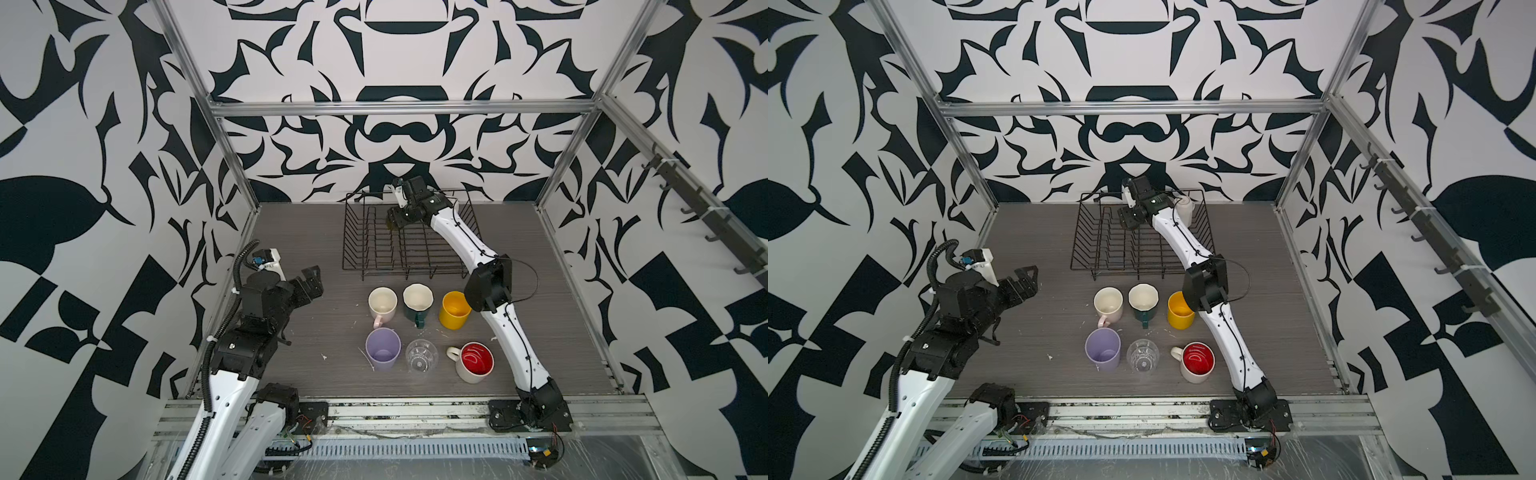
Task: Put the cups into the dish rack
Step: 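Lower the amber glass into the rack beside the white mug with the right gripper, then open the right gripper and raise it from the glass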
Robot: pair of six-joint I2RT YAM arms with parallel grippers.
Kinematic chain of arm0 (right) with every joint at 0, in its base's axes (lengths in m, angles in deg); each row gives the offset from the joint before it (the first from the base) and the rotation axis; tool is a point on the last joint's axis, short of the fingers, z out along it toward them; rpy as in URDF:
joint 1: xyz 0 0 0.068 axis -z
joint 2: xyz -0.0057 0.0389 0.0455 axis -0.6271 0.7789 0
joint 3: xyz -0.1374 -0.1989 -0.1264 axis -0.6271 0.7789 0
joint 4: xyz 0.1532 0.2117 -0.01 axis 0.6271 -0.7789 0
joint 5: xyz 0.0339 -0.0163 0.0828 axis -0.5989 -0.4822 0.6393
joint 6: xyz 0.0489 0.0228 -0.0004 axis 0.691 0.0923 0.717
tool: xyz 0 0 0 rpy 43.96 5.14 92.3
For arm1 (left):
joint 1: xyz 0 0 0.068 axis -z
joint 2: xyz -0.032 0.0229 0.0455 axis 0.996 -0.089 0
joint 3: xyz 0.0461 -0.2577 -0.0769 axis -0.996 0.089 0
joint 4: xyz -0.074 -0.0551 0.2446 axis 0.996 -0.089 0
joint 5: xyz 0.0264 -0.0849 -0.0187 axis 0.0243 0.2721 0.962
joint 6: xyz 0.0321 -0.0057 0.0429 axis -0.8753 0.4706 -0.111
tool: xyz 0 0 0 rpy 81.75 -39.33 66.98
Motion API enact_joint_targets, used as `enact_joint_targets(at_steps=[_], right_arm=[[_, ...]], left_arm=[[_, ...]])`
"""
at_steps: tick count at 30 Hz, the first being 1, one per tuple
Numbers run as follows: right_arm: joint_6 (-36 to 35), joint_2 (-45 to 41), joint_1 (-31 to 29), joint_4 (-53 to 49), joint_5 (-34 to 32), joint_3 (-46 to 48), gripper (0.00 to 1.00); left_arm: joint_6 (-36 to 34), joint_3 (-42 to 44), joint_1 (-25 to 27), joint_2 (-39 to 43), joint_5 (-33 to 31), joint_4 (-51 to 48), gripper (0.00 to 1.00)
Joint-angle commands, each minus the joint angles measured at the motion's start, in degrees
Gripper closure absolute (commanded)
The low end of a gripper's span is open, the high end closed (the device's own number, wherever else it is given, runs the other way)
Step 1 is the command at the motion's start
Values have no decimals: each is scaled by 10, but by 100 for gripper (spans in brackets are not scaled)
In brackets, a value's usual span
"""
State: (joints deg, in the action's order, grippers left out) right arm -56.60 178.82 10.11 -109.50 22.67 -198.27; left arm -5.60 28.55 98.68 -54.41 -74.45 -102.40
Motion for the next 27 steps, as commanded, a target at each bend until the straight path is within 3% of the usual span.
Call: enact_joint_targets(at_steps=[1,27], right_arm=[[2,-11,0,5,8,-20,20],[21,-69,-1,23,30,8,19]], left_arm=[[8,4,-2,3,-8,-14,0],[18,-3,-3,4,-7,-24,1]])
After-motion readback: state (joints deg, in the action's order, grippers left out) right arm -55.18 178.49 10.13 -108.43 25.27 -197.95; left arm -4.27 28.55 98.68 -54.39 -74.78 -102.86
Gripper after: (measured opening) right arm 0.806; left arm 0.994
